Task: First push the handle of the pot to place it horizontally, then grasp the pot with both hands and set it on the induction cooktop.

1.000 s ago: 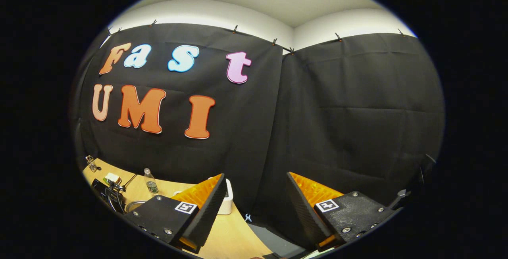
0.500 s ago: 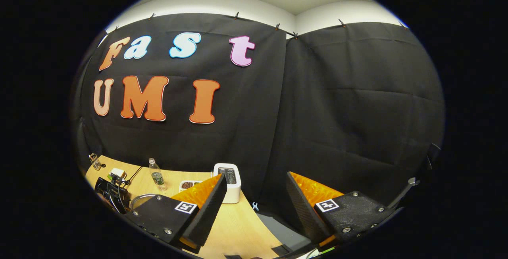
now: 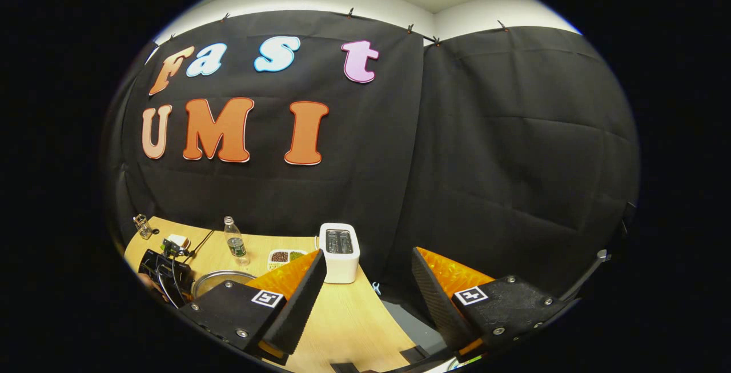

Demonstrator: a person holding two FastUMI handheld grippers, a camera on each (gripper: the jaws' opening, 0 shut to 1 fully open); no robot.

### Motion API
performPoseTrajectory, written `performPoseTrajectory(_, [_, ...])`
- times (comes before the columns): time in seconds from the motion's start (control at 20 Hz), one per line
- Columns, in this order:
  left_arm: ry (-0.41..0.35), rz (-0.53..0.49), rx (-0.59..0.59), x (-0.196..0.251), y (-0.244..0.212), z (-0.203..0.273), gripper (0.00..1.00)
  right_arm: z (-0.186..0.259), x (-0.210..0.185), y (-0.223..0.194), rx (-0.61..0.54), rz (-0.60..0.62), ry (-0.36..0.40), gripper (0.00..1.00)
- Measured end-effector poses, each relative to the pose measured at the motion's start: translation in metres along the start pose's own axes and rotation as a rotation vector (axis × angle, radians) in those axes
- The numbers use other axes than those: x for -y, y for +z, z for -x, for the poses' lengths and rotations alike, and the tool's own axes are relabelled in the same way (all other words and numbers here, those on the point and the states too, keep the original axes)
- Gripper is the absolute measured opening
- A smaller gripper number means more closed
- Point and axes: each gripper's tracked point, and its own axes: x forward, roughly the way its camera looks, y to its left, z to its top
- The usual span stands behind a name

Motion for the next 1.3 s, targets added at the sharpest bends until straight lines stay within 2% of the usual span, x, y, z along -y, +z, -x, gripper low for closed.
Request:
performPoseTrajectory(0.35, [-0.071,-0.012,0.066,0.000,0.003,0.037,0.08,-0.004,0.005,-0.022,-0.061,-0.022,-0.013,0.93])
performPoseTrajectory(0.45, [-0.108,-0.005,0.094,0.001,0.009,0.052,0.27,-0.007,0.004,-0.026,-0.075,-0.021,-0.014,0.93])
performPoseTrajectory(0.55, [-0.128,-0.023,0.156,0.000,0.029,0.065,0.60,-0.009,0.003,-0.028,-0.087,-0.020,-0.013,0.93])
performPoseTrajectory(0.7, [-0.175,0.009,0.202,0.007,0.054,0.072,0.88,-0.013,-0.002,-0.030,-0.100,-0.024,-0.005,0.94])
performPoseTrajectory(0.75, [-0.174,0.024,0.197,0.007,0.058,0.067,0.90,-0.013,-0.005,-0.030,-0.104,-0.025,-0.002,0.94])
performPoseTrajectory(0.8, [-0.171,0.034,0.186,0.007,0.060,0.062,0.97,-0.015,-0.008,-0.031,-0.108,-0.024,0.002,0.94])
performPoseTrajectory(1.15, [-0.145,0.058,0.080,0.012,0.046,0.022,0.98,-0.015,-0.014,-0.043,-0.150,-0.032,0.005,0.93])
performPoseTrajectory(1.3, [-0.157,0.071,0.061,0.019,0.045,0.015,0.98,-0.016,-0.013,-0.048,-0.173,-0.029,-0.003,0.93])
